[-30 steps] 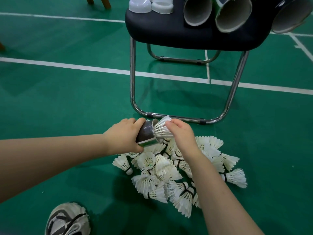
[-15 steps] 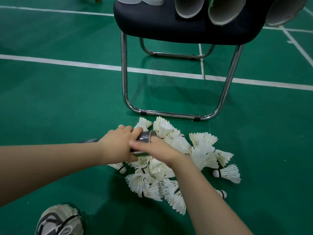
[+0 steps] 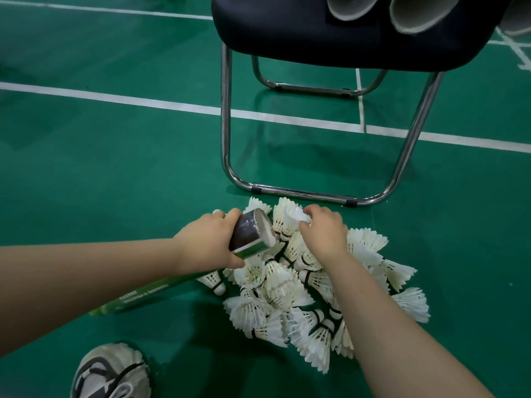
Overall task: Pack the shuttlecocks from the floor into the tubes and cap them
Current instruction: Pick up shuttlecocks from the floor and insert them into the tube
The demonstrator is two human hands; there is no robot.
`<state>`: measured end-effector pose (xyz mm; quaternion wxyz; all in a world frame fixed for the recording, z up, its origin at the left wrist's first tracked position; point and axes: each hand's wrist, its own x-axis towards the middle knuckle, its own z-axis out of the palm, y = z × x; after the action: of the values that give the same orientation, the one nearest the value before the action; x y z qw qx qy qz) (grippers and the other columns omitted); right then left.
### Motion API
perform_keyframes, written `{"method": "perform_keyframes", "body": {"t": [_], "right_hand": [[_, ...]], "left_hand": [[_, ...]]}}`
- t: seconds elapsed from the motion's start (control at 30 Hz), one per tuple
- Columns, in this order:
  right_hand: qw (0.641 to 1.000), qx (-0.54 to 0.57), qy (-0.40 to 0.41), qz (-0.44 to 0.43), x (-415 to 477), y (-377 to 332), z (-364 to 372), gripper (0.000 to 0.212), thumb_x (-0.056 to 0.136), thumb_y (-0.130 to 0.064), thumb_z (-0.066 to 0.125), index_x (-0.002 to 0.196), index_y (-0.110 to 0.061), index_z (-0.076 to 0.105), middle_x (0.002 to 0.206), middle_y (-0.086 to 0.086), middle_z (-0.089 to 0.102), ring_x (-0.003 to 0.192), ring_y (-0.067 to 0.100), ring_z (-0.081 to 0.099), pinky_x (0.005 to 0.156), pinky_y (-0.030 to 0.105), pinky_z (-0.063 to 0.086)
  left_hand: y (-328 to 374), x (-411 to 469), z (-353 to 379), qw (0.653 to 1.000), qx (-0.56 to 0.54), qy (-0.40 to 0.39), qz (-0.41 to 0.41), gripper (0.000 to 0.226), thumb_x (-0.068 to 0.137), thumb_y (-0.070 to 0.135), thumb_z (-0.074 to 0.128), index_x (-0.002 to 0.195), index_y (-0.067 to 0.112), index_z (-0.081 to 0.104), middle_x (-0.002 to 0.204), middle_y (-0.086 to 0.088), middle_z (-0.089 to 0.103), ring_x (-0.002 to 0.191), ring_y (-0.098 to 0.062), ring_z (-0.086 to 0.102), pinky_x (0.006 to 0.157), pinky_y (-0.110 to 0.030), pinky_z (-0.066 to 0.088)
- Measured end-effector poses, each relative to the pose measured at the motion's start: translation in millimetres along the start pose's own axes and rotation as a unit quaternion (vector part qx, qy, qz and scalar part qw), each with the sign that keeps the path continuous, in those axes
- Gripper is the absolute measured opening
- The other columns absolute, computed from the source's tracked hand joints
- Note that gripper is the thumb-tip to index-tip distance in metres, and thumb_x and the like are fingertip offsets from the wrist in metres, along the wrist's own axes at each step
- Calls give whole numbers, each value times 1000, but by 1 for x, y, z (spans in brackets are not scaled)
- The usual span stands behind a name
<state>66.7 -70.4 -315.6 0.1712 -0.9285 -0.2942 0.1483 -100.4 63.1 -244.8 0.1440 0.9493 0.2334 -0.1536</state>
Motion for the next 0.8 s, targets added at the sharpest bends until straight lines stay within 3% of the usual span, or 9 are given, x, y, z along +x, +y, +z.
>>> {"method": "perform_keyframes", "body": {"t": [0.13, 0.23, 0.33, 0.4, 0.47, 0.5, 0.57, 0.7, 0.8], "right_hand": [[997, -65, -28, -22, 8, -5, 22, 42, 91, -18, 46, 133, -17, 44, 136, 6, 47, 127, 26, 35, 102, 42, 30], [995, -86, -51, -15, 9, -3, 38, 34, 90, -11, 48, 123, -16, 54, 138, 6, 47, 135, 24, 28, 109, 44, 21], [999, -38, -17, 16, 11, 0, 37, 20, 93, -17, 45, 100, -18, 64, 123, 5, 58, 131, 22, 36, 111, 45, 19], [998, 39, 32, 44, 10, -2, 27, 23, 96, -23, 42, 100, -17, 63, 101, 2, 63, 110, 23, 52, 98, 39, 32], [963, 234, 70, 112, 5, -7, 12, 25, 97, -24, 43, 110, -12, 60, 83, -3, 56, 85, 21, 57, 80, 33, 40], [921, 351, 77, 147, 1, -8, 6, 23, 97, -23, 44, 108, -9, 60, 79, -4, 51, 79, 19, 54, 78, 33, 42], [851, 489, 107, 162, -9, -8, -3, 19, 96, -18, 47, 86, -9, 59, 74, -3, 47, 70, 14, 45, 72, 31, 40], [810, 559, 134, 111, -24, -11, -14, 23, 95, -11, 47, 80, -5, 63, 76, 1, 58, 70, 11, 51, 67, 21, 43], [808, 582, 71, 59, -28, -14, -33, 26, 93, -7, 48, 75, -14, 65, 73, -4, 61, 65, 3, 56, 66, 16, 45]], "left_hand": [[-1, 0, 1, 1000, 4, 0, 0, 75, 65, 52, 70, 124, 23, 33, 102, -1, 51, 90, -19, 50, 78, -35, 49], [0, 0, 0, 1000, 1, 4, 1, 72, 65, 51, 69, 121, 22, 34, 99, 0, 51, 89, -19, 50, 76, -36, 50], [0, 2, -3, 1000, -3, 6, 3, 71, 66, 51, 69, 121, 23, 34, 97, 0, 51, 88, -18, 49, 75, -35, 50], [-1, 4, -4, 1000, -3, 10, 3, 72, 66, 51, 69, 122, 23, 34, 97, 0, 51, 87, -18, 49, 75, -34, 49], [-2, 4, -6, 1000, -4, 13, 3, 72, 67, 52, 69, 123, 23, 33, 97, 1, 51, 87, -18, 49, 74, -32, 47], [-3, 5, -7, 1000, -5, 14, 2, 73, 67, 52, 68, 123, 23, 32, 97, 1, 51, 87, -18, 49, 74, -31, 47], [-3, 5, -8, 1000, -5, 15, -2, 73, 68, 53, 68, 124, 22, 32, 97, 1, 51, 88, -18, 49, 74, -30, 46], [1, 6, -8, 1000, -1, 20, -1, 72, 68, 52, 68, 123, 22, 33, 94, 2, 50, 86, -18, 50, 72, -30, 47], [6, 5, -7, 1000, 1, 26, 9, 71, 67, 52, 68, 122, 23, 33, 93, 2, 50, 84, -18, 51, 73, -31, 49]]}}
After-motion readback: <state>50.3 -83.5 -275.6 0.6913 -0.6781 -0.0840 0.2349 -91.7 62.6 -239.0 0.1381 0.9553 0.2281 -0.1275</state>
